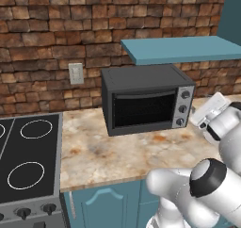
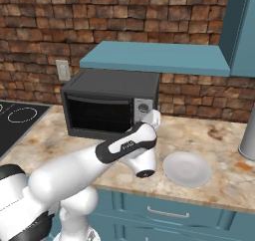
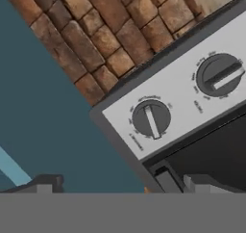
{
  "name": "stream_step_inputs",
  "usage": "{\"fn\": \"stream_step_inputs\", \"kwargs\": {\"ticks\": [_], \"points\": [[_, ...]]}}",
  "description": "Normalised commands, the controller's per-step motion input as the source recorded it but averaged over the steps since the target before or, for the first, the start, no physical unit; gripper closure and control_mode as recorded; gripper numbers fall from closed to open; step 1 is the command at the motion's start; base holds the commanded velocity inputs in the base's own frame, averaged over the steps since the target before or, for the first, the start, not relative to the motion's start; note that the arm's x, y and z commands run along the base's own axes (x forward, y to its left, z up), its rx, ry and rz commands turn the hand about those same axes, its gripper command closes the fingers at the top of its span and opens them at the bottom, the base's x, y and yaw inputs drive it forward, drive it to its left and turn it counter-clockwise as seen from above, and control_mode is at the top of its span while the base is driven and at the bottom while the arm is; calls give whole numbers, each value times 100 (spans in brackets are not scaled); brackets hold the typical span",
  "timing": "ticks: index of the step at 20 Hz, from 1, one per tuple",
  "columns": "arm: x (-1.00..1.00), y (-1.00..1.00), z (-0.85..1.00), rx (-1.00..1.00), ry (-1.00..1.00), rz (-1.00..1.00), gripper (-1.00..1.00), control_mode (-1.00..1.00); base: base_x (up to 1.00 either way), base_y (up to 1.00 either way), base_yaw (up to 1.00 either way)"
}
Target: Pull the toaster oven rack outwards. Pick up the baguette from the plate and place it on the toaster oven rack. Close the toaster oven door fully and set the temperature to the lowest setting.
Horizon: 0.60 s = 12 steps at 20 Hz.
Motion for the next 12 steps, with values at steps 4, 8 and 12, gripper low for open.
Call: {"fn": "stream_step_inputs", "kwargs": {"ticks": [4,8,12], "points": [[0,17,11,-2,0,17,-100,-100,0,0,0],[0,29,25,-12,0,0,-100,-100,0,0,0],[0,44,6,-16,0,0,-100,-100,0,0,0]]}}
